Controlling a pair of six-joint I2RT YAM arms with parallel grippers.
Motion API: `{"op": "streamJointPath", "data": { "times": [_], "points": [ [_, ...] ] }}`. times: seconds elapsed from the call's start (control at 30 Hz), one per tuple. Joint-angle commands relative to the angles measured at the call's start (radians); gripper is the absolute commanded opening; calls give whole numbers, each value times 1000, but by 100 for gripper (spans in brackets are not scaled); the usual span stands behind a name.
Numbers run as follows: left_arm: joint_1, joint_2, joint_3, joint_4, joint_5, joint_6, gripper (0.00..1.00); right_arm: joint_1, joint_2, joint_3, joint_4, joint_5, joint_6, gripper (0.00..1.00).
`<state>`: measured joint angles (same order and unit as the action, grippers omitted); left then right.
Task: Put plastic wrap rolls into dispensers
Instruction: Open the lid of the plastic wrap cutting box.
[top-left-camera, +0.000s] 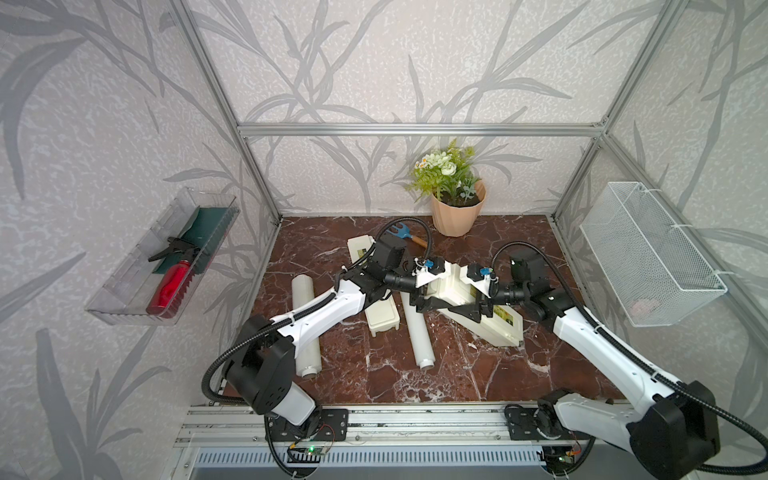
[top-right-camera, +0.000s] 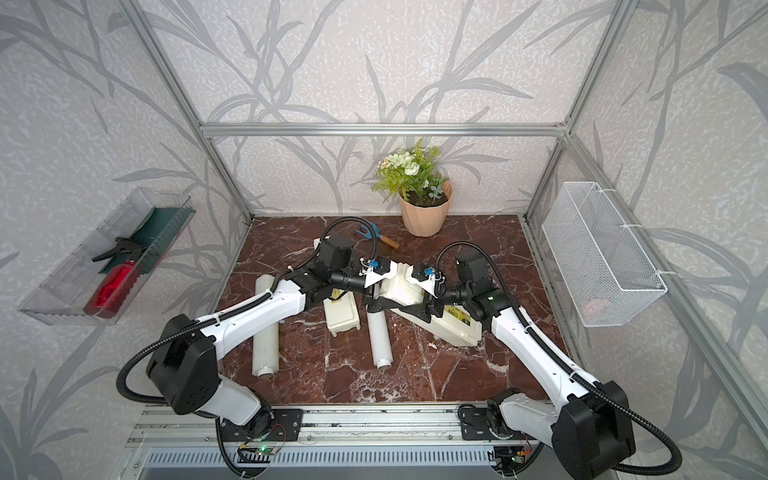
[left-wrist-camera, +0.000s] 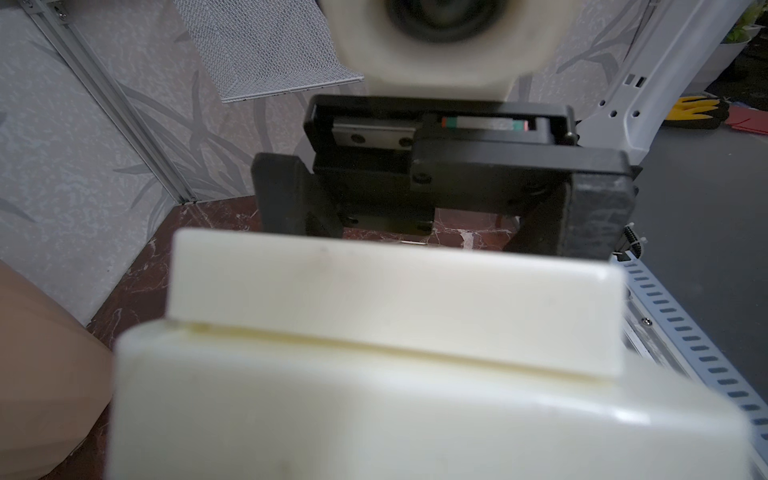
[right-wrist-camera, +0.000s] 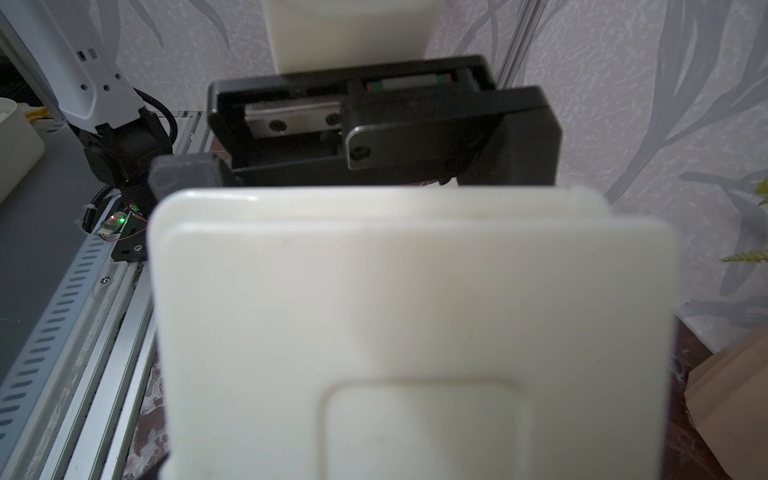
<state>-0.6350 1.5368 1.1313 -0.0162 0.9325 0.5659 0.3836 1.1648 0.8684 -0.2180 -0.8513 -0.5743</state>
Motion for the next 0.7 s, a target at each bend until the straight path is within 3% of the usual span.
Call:
{"op": "streamJointPath", "data": {
  "times": [0.0, 0.27, 0.43, 0.67],
  "points": [
    [-8, -41, 38, -19, -29, 109, 7, 6, 1, 26, -7, -107, 8, 47],
    [24, -69, -31, 62, -58, 73, 0, -64, -51, -16, 110, -156, 91, 34],
    [46, -70, -60, 94, -62, 64, 0, -138, -79, -82, 329, -218, 261, 29],
    [73, -60, -76, 117, -65, 37, 0, -186, -102, -122, 458, -247, 357, 24]
  ]
}}
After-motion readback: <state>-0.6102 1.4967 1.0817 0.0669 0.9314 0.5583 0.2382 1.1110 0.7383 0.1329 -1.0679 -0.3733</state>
